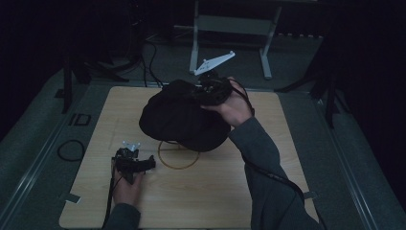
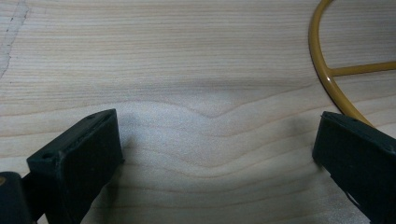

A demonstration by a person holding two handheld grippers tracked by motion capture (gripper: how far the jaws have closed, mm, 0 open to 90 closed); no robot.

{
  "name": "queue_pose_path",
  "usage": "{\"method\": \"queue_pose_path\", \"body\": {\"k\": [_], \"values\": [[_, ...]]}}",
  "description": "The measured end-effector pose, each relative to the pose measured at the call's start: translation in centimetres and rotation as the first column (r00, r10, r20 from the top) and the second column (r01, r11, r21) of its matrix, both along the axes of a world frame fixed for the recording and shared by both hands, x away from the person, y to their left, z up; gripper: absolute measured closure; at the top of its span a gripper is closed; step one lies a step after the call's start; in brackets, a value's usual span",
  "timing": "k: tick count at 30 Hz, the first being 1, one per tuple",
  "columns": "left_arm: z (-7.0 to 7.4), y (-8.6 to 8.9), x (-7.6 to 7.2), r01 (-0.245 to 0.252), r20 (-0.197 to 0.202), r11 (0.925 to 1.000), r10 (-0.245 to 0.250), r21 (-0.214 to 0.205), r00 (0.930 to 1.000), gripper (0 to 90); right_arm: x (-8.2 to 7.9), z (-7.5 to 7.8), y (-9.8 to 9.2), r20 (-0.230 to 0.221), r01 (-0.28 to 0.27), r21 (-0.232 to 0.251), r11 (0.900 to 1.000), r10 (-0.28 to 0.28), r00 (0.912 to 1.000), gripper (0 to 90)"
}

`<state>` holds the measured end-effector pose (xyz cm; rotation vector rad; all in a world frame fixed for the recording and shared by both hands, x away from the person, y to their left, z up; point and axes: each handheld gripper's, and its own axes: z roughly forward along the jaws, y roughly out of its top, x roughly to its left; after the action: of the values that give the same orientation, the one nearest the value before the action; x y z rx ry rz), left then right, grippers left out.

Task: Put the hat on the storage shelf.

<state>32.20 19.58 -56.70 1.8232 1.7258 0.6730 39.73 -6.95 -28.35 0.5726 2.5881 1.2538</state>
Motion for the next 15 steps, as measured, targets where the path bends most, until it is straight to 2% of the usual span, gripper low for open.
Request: {"method": "queue_pose_path", "body": {"k": [7,15], "values": [[0.0,0.0,0.0,-0.001,0.0,1.0,0.001,0.0,1.0,0.8,0.1,-1.0,0.9,-0.01,-0.005,-0.057,0.9983,0.005,0.9999,81.8],[0.0,0.0,0.0,-0.002,0.001,1.0,0.002,-0.001,1.0,0.8,-0.1,-1.4,1.5,-0.019,-0.027,-0.087,0.9958,0.025,0.9995,79.9]]}}
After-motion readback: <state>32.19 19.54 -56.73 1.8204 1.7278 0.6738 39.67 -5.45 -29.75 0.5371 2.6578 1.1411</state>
